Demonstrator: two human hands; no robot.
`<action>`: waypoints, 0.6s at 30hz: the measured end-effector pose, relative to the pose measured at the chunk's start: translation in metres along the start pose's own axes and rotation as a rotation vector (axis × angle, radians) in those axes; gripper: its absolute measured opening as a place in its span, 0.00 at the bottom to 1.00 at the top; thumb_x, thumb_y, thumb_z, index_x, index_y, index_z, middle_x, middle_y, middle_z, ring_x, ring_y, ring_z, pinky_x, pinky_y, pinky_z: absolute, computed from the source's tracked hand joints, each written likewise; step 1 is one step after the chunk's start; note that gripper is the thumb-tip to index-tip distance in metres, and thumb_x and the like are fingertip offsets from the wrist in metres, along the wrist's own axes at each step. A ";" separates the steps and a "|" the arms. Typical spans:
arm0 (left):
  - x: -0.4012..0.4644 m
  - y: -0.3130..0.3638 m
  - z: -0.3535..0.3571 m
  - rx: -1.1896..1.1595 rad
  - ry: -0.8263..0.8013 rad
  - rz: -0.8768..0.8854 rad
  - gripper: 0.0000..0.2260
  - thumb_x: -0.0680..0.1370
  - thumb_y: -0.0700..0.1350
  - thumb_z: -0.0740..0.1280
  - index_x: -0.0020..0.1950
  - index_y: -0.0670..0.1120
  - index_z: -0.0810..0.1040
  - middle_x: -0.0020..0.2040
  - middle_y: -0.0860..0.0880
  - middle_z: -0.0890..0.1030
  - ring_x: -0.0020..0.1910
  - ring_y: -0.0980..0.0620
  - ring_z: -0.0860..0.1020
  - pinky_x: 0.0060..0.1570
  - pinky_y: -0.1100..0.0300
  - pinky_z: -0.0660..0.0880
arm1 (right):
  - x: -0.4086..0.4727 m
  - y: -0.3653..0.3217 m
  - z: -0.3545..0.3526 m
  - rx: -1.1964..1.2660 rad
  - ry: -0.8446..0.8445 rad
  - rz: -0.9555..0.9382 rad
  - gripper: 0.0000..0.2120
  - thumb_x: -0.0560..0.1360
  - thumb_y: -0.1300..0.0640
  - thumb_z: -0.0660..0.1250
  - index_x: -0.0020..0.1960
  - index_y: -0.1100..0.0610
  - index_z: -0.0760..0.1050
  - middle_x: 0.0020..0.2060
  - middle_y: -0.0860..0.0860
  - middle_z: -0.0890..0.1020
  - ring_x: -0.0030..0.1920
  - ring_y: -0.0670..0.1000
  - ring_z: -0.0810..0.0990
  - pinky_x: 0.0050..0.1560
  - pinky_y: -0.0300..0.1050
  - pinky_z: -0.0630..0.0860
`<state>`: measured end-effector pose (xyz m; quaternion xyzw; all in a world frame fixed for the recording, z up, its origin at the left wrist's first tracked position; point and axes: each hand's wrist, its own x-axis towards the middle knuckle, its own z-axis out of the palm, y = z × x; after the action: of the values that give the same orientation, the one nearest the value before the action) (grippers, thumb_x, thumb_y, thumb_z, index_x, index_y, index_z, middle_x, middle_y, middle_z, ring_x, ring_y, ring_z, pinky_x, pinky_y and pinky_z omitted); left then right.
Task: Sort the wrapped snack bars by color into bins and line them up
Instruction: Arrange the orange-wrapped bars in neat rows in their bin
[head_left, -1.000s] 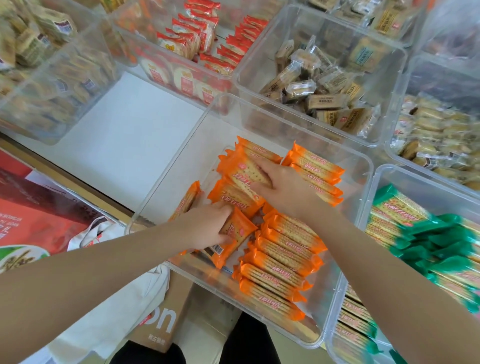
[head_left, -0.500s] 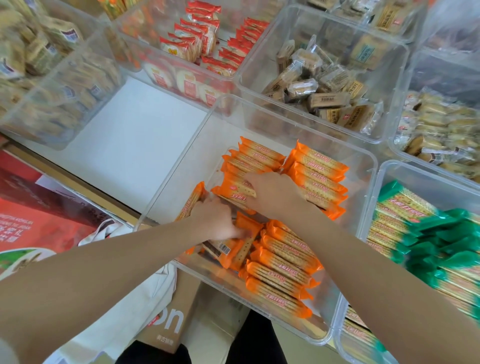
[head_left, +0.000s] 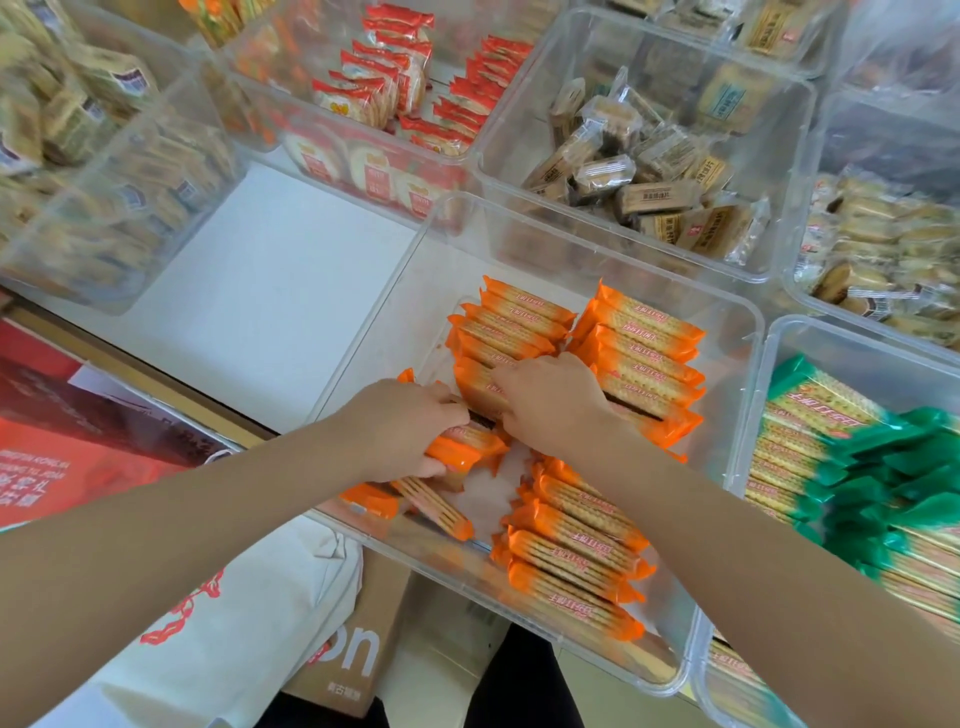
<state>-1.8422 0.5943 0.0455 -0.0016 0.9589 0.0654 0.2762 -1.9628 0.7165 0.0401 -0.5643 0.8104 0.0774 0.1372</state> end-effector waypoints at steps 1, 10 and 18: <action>0.001 0.000 0.000 0.030 -0.018 0.023 0.24 0.76 0.55 0.64 0.70 0.53 0.63 0.65 0.50 0.67 0.58 0.48 0.72 0.56 0.54 0.70 | 0.001 -0.002 0.001 -0.012 0.005 0.018 0.06 0.77 0.57 0.59 0.54 0.55 0.70 0.50 0.53 0.80 0.51 0.56 0.78 0.45 0.45 0.59; 0.008 -0.004 0.002 0.127 -0.073 0.161 0.23 0.77 0.54 0.61 0.70 0.50 0.63 0.63 0.48 0.72 0.58 0.48 0.72 0.57 0.53 0.70 | 0.008 -0.009 0.010 -0.106 0.055 0.069 0.13 0.77 0.57 0.63 0.59 0.59 0.67 0.54 0.55 0.78 0.53 0.57 0.78 0.51 0.47 0.70; -0.036 -0.018 -0.016 0.033 0.315 0.160 0.21 0.70 0.58 0.60 0.59 0.51 0.73 0.48 0.51 0.79 0.43 0.49 0.79 0.39 0.52 0.77 | -0.004 -0.005 -0.012 0.317 -0.009 -0.109 0.08 0.78 0.58 0.62 0.55 0.58 0.74 0.52 0.54 0.78 0.54 0.56 0.76 0.51 0.52 0.74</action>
<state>-1.8194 0.5734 0.0763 0.0689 0.9883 0.0702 0.1166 -1.9582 0.7149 0.0532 -0.5784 0.7801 -0.0566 0.2320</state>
